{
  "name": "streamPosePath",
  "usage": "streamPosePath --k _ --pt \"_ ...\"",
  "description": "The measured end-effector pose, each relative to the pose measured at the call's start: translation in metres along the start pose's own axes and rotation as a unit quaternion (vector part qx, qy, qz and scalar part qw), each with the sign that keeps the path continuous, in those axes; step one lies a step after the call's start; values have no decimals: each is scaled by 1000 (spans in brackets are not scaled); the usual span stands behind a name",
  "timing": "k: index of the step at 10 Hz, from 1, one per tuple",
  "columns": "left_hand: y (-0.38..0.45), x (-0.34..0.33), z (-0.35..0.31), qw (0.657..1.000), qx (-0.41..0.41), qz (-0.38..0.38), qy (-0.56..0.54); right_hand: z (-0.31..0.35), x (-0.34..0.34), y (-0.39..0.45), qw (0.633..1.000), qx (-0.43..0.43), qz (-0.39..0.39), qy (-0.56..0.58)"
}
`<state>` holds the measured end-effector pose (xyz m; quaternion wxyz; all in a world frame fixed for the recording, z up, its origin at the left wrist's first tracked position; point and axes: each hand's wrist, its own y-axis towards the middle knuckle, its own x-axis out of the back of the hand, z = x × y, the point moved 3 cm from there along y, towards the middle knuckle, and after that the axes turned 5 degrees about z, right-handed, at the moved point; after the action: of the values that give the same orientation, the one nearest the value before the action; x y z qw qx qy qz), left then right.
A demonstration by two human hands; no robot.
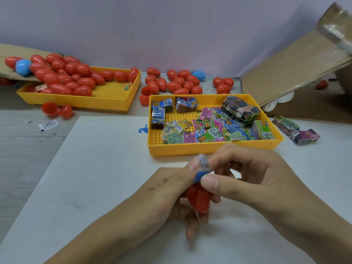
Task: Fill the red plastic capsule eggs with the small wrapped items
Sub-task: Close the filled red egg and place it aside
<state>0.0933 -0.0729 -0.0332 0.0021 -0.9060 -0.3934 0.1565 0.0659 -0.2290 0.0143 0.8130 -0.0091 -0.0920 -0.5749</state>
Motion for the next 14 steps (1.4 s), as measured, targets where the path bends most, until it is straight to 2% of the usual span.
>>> streamPosePath --k 1,2,3,5,6,7,8,9,10,11,12,13,14 --pt "-1 2 -1 998 -2 6 -57 -7 5 -1 996 -48 5 77" --pt "-1 3 2 999 -20 6 -33 -10 6 -2 990 -73 9 124" --pt "0 2 -2 998 -23 -9 -60 -13 6 1 990 -83 -22 108" --pt "-1 0 -7 989 -32 -26 -143 -13 4 2 986 -92 -31 134" --pt "-2 2 -9 982 -36 -9 -187 -15 3 0 970 -129 0 206" --pt "-3 -2 -12 982 -34 42 -183 -16 -1 0 958 -153 31 240" --pt "-2 -5 -9 992 -13 16 -123 -20 -2 0 963 -192 27 188" --pt "-2 -2 -5 998 14 -33 -43 -20 1 0 976 -193 20 96" --pt "-2 -1 -6 998 21 -49 -29 -18 6 0 984 -175 -10 20" --pt "-3 -2 -8 998 20 -50 -36 -18 7 0 987 -154 -15 36" --pt "-3 -3 -7 999 21 -47 -15 -17 7 -1 994 -67 -77 -34" --pt "-3 -5 -7 999 8 -52 6 -6 1 -5 971 86 -111 -194" --pt "-1 -2 -4 998 -11 -68 1 -5 0 -7 955 110 -154 -230"
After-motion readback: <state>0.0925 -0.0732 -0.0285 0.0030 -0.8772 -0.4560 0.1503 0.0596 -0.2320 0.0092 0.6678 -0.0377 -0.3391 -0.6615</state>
